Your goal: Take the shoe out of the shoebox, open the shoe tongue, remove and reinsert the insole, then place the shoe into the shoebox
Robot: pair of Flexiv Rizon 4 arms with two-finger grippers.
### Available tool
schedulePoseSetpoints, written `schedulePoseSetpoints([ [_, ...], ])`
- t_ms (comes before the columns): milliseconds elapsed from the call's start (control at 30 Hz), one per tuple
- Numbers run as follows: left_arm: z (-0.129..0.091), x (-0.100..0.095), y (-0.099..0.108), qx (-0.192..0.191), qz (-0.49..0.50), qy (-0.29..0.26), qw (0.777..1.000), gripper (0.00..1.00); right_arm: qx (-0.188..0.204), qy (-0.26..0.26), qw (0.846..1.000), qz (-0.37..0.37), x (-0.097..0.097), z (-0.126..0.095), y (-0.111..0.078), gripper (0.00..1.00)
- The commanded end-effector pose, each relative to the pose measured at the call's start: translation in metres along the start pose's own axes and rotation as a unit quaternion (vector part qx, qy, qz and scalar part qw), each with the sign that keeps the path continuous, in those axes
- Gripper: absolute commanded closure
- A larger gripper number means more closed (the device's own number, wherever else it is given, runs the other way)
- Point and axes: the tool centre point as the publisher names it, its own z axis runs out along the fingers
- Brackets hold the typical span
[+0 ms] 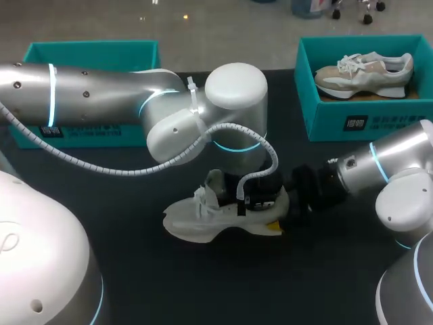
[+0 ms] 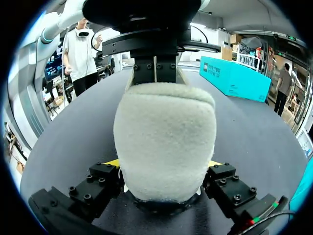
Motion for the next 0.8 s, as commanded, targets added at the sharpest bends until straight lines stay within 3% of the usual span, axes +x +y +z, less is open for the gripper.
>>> schedulePoseSetpoints([
  [33,-0.023,0.002,0.018,0.024,-0.001,-0.005,1.0,1.0,0.002,0.0,1.0,0.0,0.002,0.0,0.0,1.0],
  [500,-0.039,0.004,0.025,0.069,-0.01,0.021,0.997,1.0,0.002,0.0,1.0,0.0,0.002,0.0,0.0,1.0],
  [800,-0.056,0.006,0.019,0.125,0.005,0.044,0.991,1.0,0.002,0.0,1.0,0.0,0.002,0.0,0.0,1.0],
])
